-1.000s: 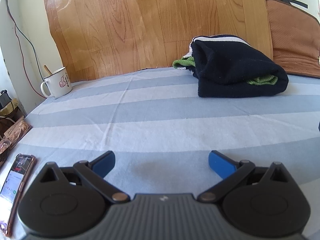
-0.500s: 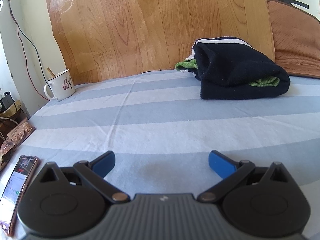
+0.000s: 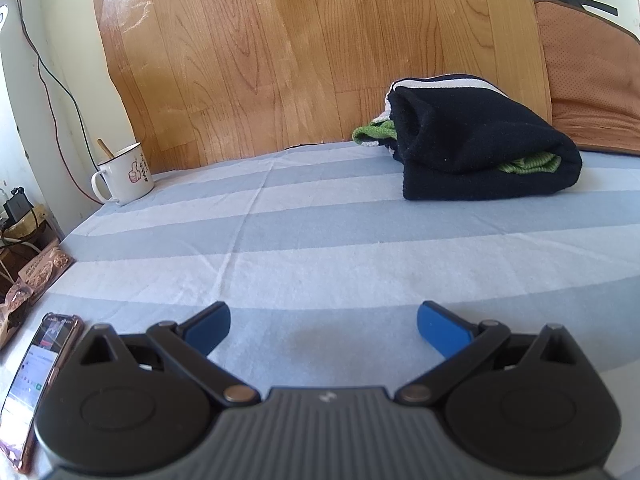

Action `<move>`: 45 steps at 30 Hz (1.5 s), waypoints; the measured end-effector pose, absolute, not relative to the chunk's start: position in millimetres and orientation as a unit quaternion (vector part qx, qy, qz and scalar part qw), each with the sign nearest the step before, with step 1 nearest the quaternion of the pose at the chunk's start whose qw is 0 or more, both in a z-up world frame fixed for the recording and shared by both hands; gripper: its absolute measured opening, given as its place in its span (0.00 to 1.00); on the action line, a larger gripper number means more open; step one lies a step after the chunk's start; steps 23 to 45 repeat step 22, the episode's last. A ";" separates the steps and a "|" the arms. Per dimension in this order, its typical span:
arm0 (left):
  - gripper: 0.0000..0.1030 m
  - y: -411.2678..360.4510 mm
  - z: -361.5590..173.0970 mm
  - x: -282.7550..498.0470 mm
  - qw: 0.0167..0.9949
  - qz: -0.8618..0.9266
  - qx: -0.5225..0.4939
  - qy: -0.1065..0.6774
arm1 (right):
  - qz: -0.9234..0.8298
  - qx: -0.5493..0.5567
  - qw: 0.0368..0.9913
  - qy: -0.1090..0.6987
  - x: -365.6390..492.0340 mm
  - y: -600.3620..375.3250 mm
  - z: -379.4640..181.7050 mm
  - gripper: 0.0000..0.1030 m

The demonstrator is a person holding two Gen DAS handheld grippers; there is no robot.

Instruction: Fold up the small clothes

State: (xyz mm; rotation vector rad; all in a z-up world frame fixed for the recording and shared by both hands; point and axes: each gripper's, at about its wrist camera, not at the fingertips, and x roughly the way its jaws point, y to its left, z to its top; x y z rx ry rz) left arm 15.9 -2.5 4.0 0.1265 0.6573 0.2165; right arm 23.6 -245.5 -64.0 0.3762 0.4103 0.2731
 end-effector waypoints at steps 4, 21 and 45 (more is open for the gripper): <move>1.00 -3.6 3.9 16.1 0.939 0.108 0.064 0.320 | 0.134 0.185 0.952 0.202 23.4 -245.4 -64.1 0.85; 1.00 -6.4 5.7 14.4 0.943 0.093 0.061 0.314 | 0.133 0.185 0.953 0.201 23.7 -246.5 -62.7 0.85; 1.00 -6.4 5.9 14.5 0.943 0.090 0.060 0.315 | 0.133 0.185 0.953 0.201 23.6 -246.5 -62.4 0.85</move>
